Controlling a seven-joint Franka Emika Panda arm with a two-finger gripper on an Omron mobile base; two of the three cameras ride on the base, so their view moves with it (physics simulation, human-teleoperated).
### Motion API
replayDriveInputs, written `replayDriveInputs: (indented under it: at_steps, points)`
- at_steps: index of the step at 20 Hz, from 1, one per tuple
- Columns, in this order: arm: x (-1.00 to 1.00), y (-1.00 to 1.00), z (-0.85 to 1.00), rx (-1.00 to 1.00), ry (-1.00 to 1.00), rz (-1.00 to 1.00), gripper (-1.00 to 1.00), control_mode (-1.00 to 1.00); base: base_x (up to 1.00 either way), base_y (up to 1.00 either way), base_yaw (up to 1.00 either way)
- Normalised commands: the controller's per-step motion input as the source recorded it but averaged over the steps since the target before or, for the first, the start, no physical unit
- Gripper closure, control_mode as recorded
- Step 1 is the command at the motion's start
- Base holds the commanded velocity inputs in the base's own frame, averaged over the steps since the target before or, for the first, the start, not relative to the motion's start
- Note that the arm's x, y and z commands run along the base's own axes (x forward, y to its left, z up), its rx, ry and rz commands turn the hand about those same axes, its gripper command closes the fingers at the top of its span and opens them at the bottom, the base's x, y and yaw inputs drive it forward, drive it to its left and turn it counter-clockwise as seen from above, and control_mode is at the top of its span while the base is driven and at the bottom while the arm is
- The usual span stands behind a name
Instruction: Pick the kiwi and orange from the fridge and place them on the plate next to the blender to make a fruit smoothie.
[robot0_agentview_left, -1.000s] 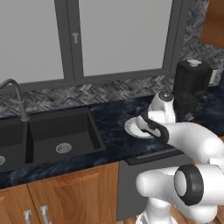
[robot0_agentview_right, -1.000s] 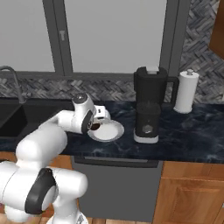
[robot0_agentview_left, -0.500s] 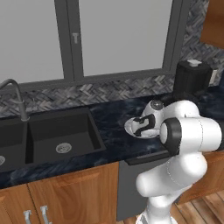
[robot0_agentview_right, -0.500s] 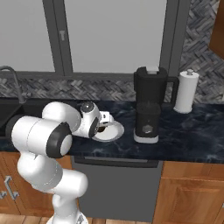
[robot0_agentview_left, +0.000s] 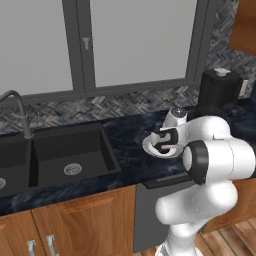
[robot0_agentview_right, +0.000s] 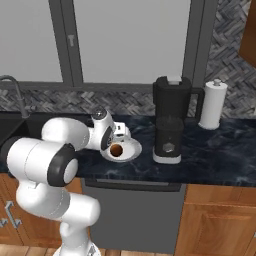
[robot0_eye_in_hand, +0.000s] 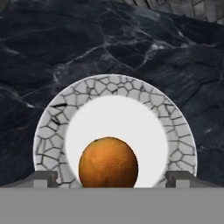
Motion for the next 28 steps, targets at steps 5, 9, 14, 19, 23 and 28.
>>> replayDriveInputs:
  at_steps: [5,9,14,19,23,28]
  points:
    - [-0.12,0.0,0.39,0.0,0.0,-0.03,-1.0,-1.0,0.0,0.0,0.0]
    - [-0.71,0.0,0.55,0.0,0.0,-0.01,-1.0,-1.0,0.0,0.0,0.0]
    - [-0.89,0.03,0.67,0.0,0.0,-0.03,-1.0,-1.0,0.0,0.0,0.0]
    - [-1.0,0.11,0.53,0.03,0.0,-0.05,-1.0,-1.0,0.0,0.0,0.0]
    - [-1.0,0.14,0.41,0.1,0.0,-0.05,-1.0,-1.0,0.0,0.0,0.0]
    - [-0.81,0.4,0.41,0.09,0.0,-0.06,-1.0,-1.0,0.0,0.0,0.0]
